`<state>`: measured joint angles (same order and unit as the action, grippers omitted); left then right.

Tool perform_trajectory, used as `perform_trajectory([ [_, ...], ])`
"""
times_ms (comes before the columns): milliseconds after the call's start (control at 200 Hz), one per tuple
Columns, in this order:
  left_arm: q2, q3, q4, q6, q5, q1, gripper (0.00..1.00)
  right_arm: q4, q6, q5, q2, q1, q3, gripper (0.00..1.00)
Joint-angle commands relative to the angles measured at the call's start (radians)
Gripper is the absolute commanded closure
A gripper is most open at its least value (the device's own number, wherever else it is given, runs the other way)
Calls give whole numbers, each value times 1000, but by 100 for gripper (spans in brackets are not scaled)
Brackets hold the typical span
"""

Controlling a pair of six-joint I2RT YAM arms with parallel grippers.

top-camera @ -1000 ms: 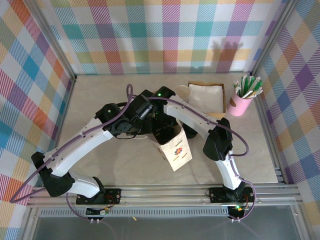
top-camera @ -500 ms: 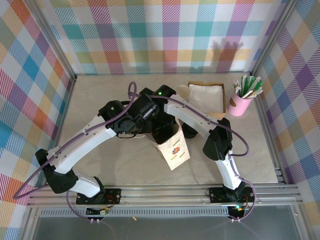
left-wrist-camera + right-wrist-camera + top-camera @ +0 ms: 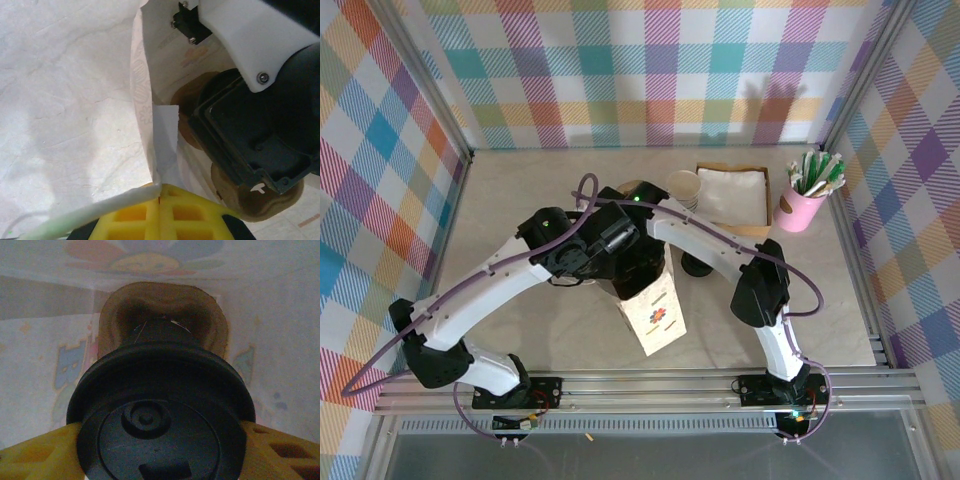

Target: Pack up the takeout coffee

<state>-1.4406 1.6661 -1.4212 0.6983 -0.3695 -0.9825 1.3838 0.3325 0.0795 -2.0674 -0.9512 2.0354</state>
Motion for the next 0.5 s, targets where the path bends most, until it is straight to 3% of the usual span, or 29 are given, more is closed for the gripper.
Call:
perform_trajectory([
  [0,-40,8,107,-96,14,-39,100,-15,-21,-20,-7,-38,-28,65],
  [155,-63,29,93,-95,21,-38,100,-18,-33,-23,-42,-26,0,65],
  [320,-69,56,66,-84,11,-39,70,-5,-39,-9,-82,-12,37,63],
  [495,-58,109,52,-82,-1,-39,62,2,-45,-2,-89,-3,45,62],
])
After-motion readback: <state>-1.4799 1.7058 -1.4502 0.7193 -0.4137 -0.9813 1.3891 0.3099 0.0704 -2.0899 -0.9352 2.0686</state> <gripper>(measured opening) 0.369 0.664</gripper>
